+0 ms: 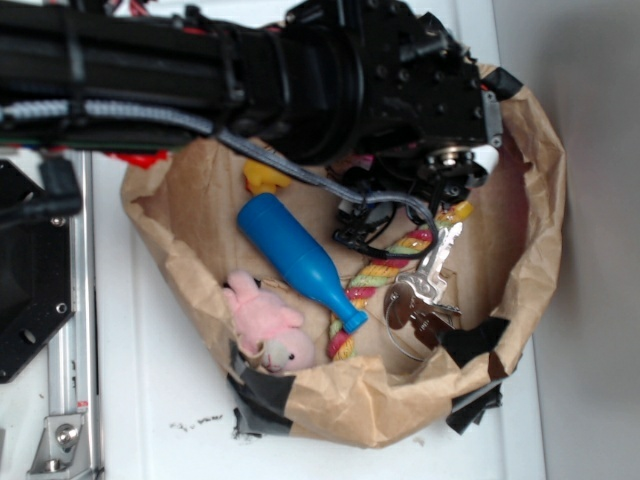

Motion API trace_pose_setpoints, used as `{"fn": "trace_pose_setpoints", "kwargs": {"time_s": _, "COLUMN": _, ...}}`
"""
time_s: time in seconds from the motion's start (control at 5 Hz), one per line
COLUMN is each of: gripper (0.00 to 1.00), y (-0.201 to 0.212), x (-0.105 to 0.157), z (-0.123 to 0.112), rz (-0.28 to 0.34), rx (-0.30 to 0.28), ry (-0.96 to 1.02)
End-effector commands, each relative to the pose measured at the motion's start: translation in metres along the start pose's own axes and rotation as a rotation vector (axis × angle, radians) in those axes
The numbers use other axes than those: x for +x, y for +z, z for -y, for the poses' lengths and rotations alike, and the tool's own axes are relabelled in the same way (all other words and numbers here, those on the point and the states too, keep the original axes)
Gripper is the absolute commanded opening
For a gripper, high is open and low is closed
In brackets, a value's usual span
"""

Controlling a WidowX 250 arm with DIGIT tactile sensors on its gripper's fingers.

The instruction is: Grab the wood chip.

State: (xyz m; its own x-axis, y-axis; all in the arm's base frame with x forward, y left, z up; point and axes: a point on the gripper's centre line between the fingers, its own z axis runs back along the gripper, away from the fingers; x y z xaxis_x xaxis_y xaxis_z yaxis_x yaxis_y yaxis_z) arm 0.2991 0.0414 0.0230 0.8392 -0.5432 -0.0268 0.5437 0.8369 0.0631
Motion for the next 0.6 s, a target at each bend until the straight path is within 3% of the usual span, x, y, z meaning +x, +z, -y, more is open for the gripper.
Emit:
{"fn": "trace_pose_setpoints", "kwargs": {"time_s": 0.0, "gripper": 0.00, "y": 0.043, "x": -0.003, "z": -0.015, "rz": 0.045, "rx": 0.024, "ry": 0.058}}
{"fn": "trace_pose_setpoints", "kwargs": {"time_s": 0.2, "gripper": 0.00, "y": 0.092, "x": -0.014, "z": -0.013, "rz": 0.135, "rx": -0.033, "ry": 0.098}}
{"fn": "trace_pose_setpoints", "kwargs": {"time_s": 0.4, "gripper": 0.00, "y": 0.144, "x": -0.008, "z": 0.010, "rz": 0.091, "rx": -0.006, "ry": 0.170}}
